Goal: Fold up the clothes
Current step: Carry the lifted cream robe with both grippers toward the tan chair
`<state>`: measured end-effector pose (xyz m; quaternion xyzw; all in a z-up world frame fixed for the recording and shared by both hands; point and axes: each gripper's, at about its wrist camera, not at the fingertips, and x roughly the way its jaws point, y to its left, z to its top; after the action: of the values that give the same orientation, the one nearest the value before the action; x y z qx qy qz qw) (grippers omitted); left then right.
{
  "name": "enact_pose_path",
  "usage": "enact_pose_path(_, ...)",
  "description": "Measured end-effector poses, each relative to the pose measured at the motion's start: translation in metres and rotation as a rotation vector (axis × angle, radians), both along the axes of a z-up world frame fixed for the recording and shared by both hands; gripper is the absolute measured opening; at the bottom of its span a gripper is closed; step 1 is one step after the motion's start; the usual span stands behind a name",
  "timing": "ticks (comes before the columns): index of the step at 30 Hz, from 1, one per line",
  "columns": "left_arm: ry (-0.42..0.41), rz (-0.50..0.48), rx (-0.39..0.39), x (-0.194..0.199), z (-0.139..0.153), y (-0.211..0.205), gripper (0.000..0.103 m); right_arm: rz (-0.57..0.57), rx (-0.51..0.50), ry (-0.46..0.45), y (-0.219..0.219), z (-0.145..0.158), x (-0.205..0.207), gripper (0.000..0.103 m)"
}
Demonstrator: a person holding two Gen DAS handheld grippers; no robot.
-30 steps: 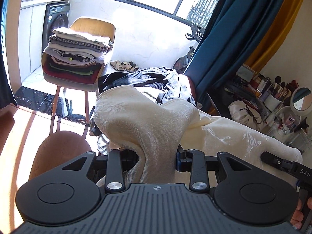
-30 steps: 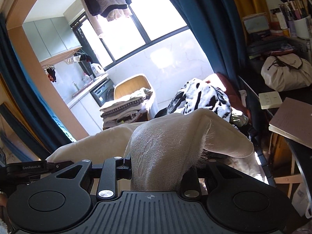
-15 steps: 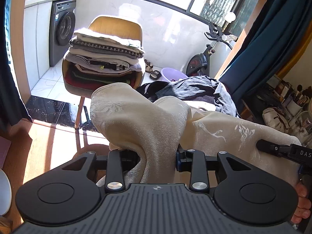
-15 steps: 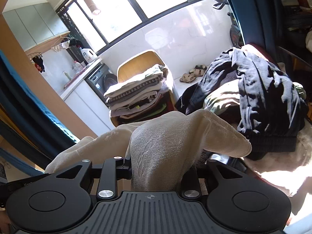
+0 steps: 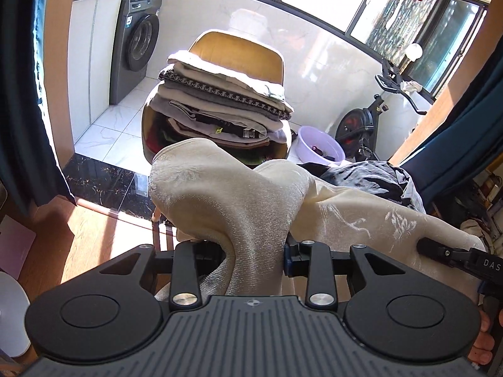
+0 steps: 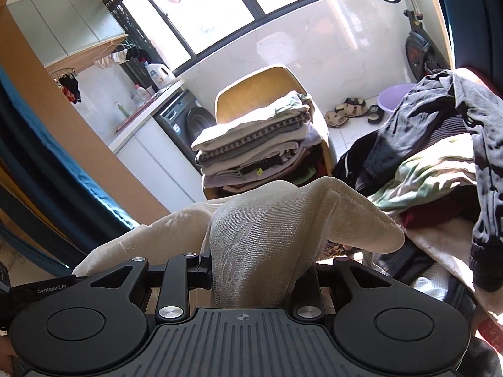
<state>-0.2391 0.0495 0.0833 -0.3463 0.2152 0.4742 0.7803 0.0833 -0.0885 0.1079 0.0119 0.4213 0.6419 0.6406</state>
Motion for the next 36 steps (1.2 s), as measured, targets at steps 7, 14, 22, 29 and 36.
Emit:
enact_pose_path(7, -0.048, 0.026, 0.022, 0.029, 0.001, 0.109, 0.034, -0.012, 0.024, 0.042, 0.116, -0.006, 0.050, 0.025)
enact_pose_path(14, -0.064, 0.030, 0.037, 0.067, 0.011, 0.201, 0.034, 0.003, 0.034, 0.022, 0.224, 0.006, 0.096, 0.025)
enact_pose_path(22, -0.123, 0.046, 0.026, 0.066, 0.016, 0.303, 0.034, -0.046, 0.072, 0.028, 0.320, 0.014, 0.129, 0.025)
enact_pose_path(29, -0.165, -0.011, 0.052, 0.061, 0.022, 0.417, 0.034, -0.072, 0.087, -0.035, 0.435, 0.033, 0.132, 0.026)
enact_pose_path(36, -0.135, -0.081, 0.105, 0.062, 0.044, 0.548, 0.034, -0.068, 0.094, -0.076, 0.571, 0.054, 0.130, 0.026)
